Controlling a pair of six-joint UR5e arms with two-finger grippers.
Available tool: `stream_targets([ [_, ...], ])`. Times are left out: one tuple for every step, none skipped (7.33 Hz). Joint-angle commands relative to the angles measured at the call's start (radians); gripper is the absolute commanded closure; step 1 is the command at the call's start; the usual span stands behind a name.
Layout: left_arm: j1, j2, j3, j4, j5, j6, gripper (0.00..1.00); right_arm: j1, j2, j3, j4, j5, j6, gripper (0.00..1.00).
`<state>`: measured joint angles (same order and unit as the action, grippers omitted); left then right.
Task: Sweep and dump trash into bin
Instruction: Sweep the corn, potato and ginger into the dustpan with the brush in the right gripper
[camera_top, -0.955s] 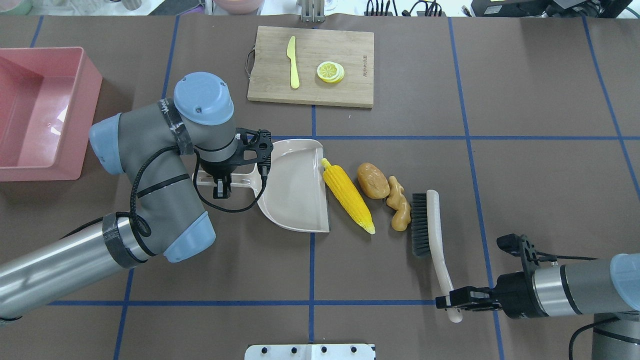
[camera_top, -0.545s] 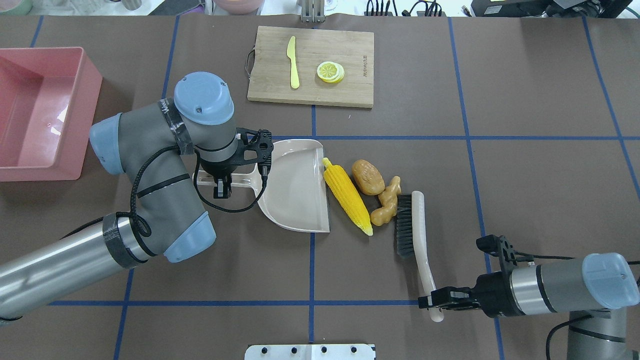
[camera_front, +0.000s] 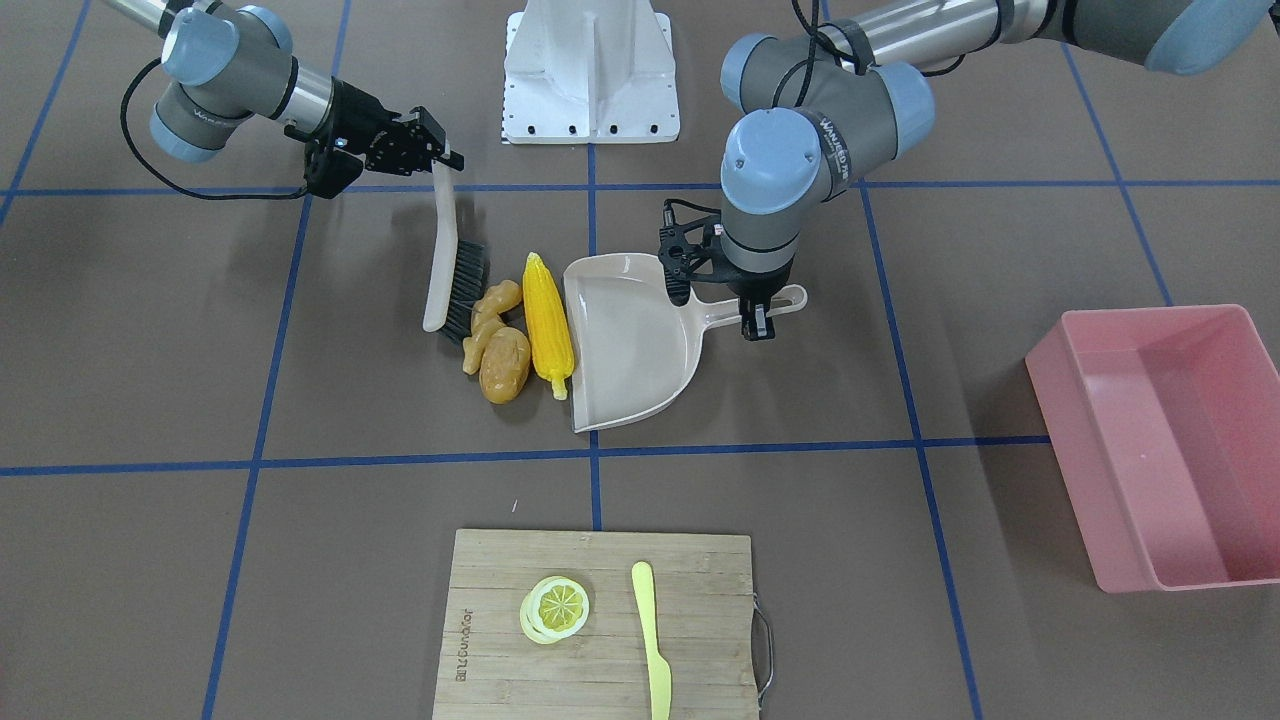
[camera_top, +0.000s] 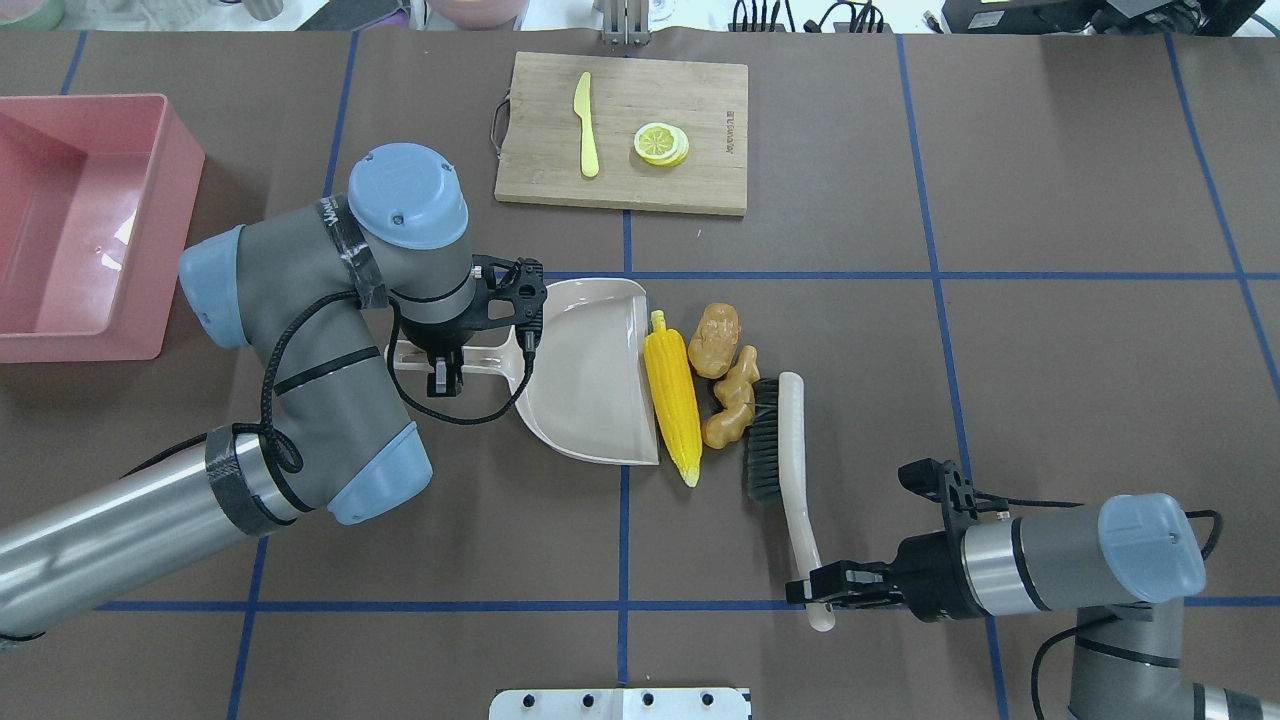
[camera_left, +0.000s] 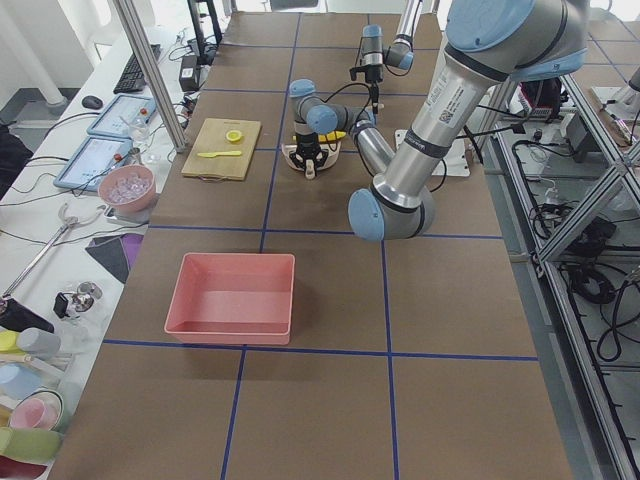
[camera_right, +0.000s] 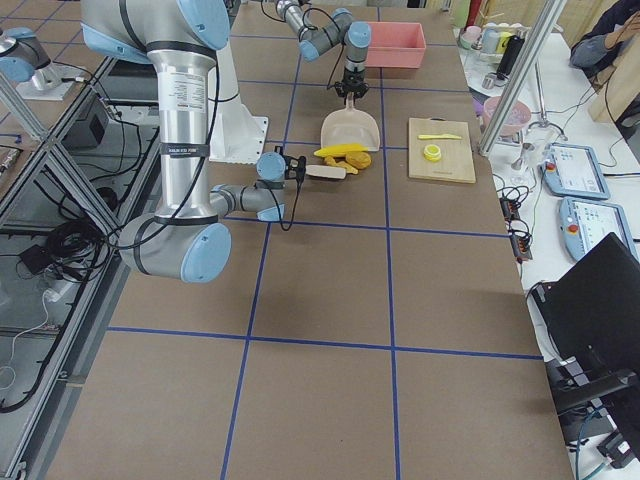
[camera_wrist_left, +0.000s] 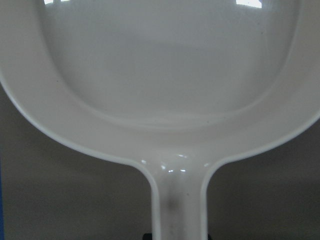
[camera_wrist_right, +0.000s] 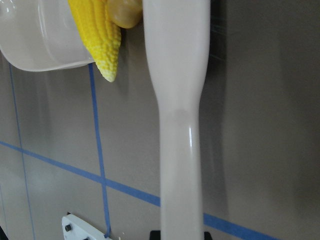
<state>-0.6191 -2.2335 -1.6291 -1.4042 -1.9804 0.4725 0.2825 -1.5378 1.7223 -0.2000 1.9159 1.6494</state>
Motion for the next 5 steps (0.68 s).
stream_targets([
  [-0.001, 0.000, 0.000, 0.001, 0.000, 0.000, 1.00, 0.023, 0.089, -0.001, -0.096, 0.012, -0.028, 1.00],
  [0.001, 0.000, 0.000, 0.001, 0.000, 0.000, 1.00, 0.023, 0.126, -0.001, -0.132, 0.012, -0.033, 1.00],
  [-0.001, 0.000, 0.000, 0.001, 0.000, 0.000, 1.00, 0.024, 0.168, -0.001, -0.177, 0.012, -0.033, 1.00],
  [0.001, 0.000, 0.000, 0.001, 0.000, 0.002, 1.00, 0.024, 0.197, -0.003, -0.206, 0.011, -0.051, 1.00],
  [-0.001, 0.000, 0.000, 0.001, 0.000, 0.002, 1.00, 0.024, 0.226, -0.003, -0.238, 0.011, -0.059, 1.00],
])
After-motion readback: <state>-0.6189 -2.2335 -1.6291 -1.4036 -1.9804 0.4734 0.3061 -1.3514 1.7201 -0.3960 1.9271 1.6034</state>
